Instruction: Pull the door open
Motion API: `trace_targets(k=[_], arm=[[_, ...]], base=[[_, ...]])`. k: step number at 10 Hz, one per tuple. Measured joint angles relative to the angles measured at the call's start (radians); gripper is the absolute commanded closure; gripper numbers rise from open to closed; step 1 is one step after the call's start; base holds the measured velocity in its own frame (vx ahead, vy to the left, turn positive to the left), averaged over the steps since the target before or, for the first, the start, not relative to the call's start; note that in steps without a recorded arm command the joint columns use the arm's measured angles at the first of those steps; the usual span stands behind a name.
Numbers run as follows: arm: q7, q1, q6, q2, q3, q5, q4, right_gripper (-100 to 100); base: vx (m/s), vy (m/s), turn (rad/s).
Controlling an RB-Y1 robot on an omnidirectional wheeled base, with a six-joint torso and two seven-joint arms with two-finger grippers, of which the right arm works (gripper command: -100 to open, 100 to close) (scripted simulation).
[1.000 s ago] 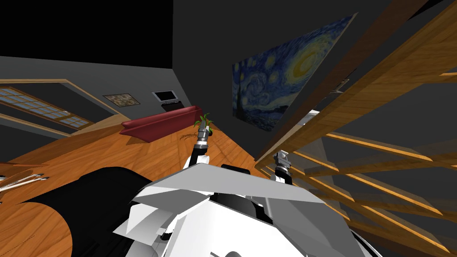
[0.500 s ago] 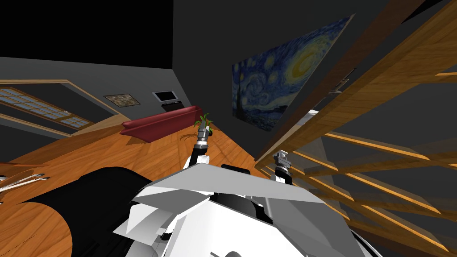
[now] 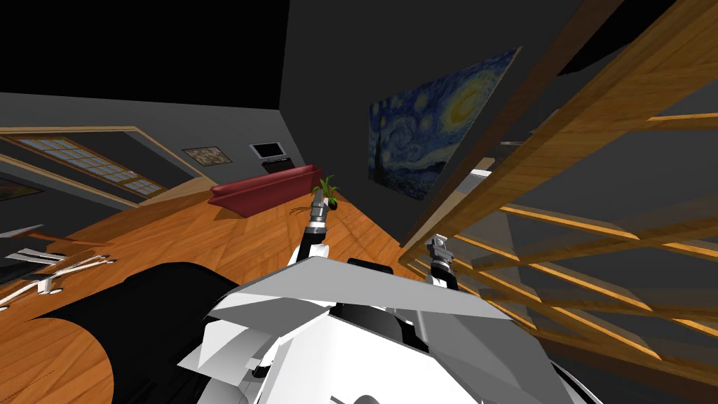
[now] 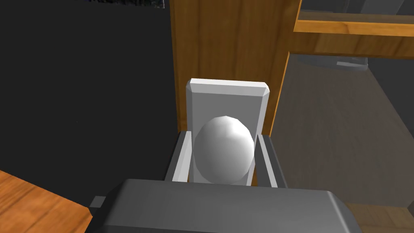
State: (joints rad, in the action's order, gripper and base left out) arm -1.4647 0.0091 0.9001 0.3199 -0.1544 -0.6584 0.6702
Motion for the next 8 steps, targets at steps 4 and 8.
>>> trace_targets(k=[4, 8], arm=[[-0.045, 0.001, 0.004, 0.013, -0.051, 0.025, -0.003, 100], [-0.091, 0.024, 0.022, 0.048, -0.1, 0.048, 0.024, 100]], base=[[-0.183, -0.01, 0.062], [-0.251, -0.045, 0.111]])
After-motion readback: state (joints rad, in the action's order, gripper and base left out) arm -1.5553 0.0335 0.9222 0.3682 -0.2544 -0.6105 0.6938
